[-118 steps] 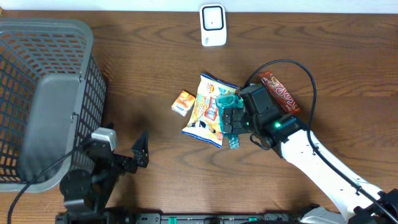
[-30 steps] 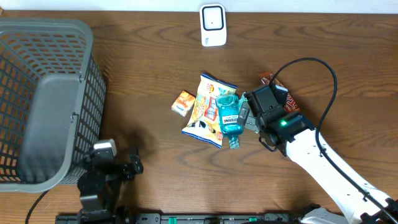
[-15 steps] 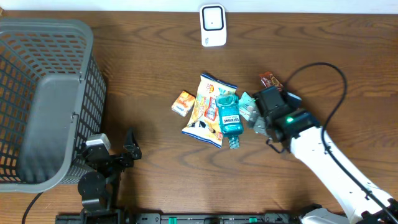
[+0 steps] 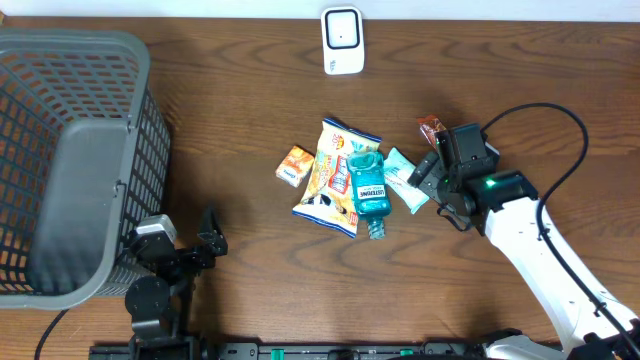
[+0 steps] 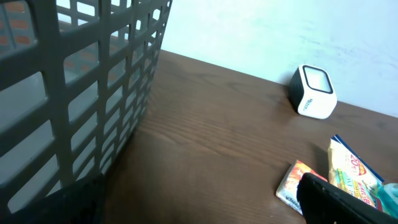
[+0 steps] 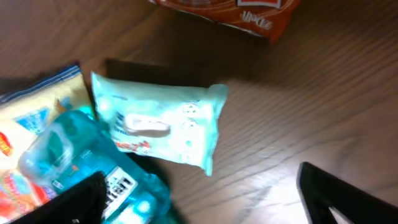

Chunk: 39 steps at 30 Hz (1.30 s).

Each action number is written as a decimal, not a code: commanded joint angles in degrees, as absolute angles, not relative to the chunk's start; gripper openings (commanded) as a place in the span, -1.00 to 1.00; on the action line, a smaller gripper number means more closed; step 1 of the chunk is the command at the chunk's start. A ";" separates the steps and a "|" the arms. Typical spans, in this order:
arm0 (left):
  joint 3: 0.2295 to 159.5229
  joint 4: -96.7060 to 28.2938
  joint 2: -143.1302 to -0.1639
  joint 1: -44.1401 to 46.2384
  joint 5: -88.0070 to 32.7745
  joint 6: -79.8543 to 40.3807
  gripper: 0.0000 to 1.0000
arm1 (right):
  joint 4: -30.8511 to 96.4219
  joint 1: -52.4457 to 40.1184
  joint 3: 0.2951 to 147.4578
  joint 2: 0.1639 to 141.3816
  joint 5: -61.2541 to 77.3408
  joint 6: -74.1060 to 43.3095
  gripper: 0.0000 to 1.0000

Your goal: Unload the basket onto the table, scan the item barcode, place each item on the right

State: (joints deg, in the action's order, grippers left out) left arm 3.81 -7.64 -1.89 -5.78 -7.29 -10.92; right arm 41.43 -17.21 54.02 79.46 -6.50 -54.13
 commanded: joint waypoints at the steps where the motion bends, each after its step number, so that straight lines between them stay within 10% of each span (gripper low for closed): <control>1: 2.37 -8.05 -2.11 -5.67 -6.81 -11.70 0.96 | 38.30 -16.95 49.71 79.83 -5.50 -59.18 0.67; 19: 2.37 -8.08 -2.11 -5.67 -6.81 -11.70 0.96 | -4.69 -16.91 26.65 84.77 -3.57 -53.08 0.79; 23: 2.37 -8.08 -2.11 -5.67 -6.81 -11.70 0.96 | -8.38 -16.91 26.65 92.58 -2.79 -53.08 0.29; 29: 2.37 -8.05 -2.11 -5.67 -6.81 -11.70 0.96 | -10.92 -15.94 26.68 97.69 0.84 -53.08 -0.98; 39: 2.37 -8.08 -2.11 -5.67 -6.81 -11.70 0.96 | 6.07 0.12 27.24 77.23 33.58 -65.12 -0.97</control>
State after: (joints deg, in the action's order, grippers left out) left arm 3.79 -7.62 -2.11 -5.78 -7.29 -10.96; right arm 2.94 -4.80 28.14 82.85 17.26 -58.17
